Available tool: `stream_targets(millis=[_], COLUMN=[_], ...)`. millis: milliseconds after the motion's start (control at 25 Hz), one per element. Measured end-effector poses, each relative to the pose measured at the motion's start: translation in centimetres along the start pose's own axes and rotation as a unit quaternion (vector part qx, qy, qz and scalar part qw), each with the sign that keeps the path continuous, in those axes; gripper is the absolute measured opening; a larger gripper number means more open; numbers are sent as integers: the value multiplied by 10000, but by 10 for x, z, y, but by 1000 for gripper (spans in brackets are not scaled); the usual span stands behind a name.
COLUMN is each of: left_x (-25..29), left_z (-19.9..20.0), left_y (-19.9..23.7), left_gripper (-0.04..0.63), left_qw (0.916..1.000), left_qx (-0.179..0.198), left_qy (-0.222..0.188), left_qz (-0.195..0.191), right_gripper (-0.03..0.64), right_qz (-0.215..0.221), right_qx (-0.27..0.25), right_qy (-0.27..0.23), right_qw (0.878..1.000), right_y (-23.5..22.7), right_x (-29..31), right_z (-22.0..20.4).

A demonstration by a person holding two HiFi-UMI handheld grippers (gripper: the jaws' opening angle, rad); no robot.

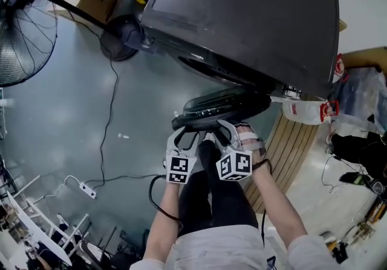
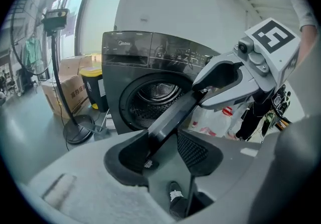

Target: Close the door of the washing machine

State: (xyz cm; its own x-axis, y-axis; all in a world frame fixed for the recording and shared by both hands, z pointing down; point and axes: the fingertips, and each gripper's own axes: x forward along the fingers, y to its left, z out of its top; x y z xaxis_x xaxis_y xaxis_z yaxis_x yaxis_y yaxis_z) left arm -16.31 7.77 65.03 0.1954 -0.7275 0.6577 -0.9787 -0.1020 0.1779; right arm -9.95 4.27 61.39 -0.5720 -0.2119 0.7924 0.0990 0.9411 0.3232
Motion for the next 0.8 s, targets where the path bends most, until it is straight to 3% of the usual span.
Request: stream_targets(millis=[520,720,800], left_x=[32,42,47], left_z=[35,46,52], left_y=[38,54,59], left_gripper=[189,175,175], left_qw=[9995,9998,9997], left_qx=[315,-154,-238], left_qy=[-41,-52,-51], left_qz=[-80,63,78], right_gripper=[155,155,117], right_qz=[-431,-935,-1080], right_qx=[838,1106,1432], right_qy=[233,305,164], right_qw=[9953,9890,9836], right_y=[-40,-59,-63], right_x=[28,33,31], right_z=[11,14,21])
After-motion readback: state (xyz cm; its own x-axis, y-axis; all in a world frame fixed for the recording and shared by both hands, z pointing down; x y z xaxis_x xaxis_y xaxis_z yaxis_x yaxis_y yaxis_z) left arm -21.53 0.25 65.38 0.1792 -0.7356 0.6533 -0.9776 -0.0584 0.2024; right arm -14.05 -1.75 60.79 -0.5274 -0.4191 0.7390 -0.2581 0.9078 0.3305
